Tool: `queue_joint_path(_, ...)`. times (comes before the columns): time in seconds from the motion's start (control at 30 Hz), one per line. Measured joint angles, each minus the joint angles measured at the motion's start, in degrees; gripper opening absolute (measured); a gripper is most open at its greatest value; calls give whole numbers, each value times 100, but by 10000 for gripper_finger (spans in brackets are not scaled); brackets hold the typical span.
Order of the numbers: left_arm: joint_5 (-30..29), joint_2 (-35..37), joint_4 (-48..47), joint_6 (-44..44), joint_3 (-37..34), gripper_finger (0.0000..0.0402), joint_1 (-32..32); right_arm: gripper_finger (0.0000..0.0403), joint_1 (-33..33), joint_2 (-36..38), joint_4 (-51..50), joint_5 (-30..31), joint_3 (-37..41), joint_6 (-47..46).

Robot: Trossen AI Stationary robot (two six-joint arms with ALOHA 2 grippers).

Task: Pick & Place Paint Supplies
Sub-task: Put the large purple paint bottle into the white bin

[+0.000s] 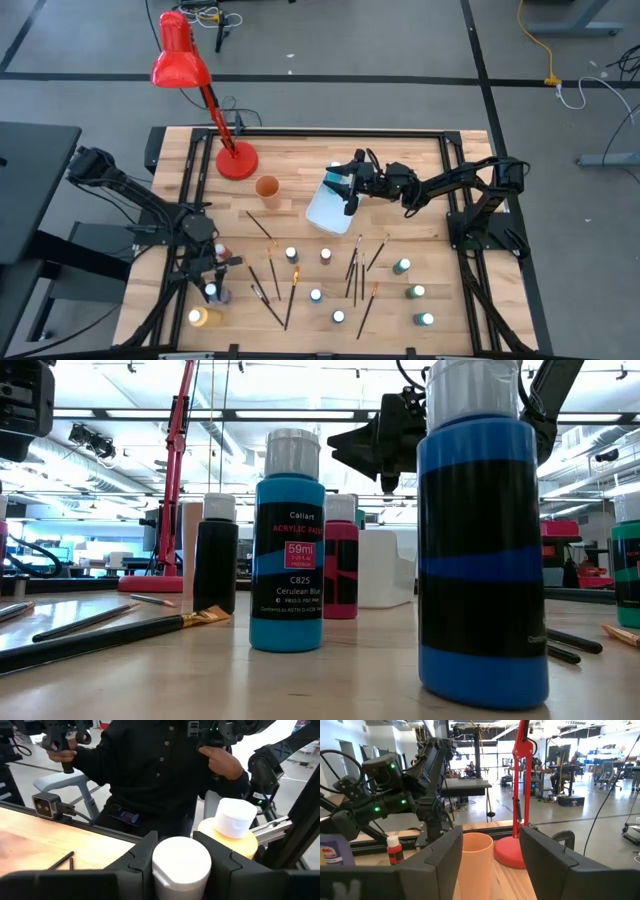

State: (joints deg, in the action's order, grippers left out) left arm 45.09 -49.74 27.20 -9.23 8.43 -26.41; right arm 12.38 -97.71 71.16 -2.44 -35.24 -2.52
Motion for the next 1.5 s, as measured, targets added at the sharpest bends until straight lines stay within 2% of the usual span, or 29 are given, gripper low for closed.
queue_joint_path(0.13,-705,-2,421,-266,-6,133,1,198,0,0,0,0,0,0)
queue_joint_path(0.27,-1532,-4,717,-616,2,120,24,198,-4,0,-2,-17,0,-12)
queue_joint_path(0.4,-2274,-2,744,-475,239,121,164,198,-32,0,-15,-372,0,-367)
queue_joint_path(0.53,-2654,0,349,-359,572,121,422,198,-200,0,-46,-872,0,-392)
queue_joint_path(0.67,-3090,-6,-48,-400,890,121,722,205,-515,0,-93,-1095,-168,-256)
queue_joint_path(0.8,-3387,-15,-290,-337,1125,121,1047,231,-916,-17,-947,-1358,-684,57)
queue_joint_path(0.87,-3383,-15,-266,-321,1212,121,1189,248,-1110,-17,-1755,-1276,-1073,312)
queue_joint_path(1.0,-3437,-15,-269,-188,1357,121,1392,277,-1407,-43,-3763,-480,-1904,651)
queue_joint_path(1.07,-3564,-15,-268,-222,1415,121,1462,284,-1505,-141,-4352,-302,-2289,750)
queue_joint_path(1.23,-3984,-13,-251,-333,1482,121,1631,282,-1634,-560,-4337,-477,-2919,747)
queue_joint_path(1.5,-4486,-13,-213,-244,1484,121,1731,280,-1593,-1152,-4358,-352,-3623,706)
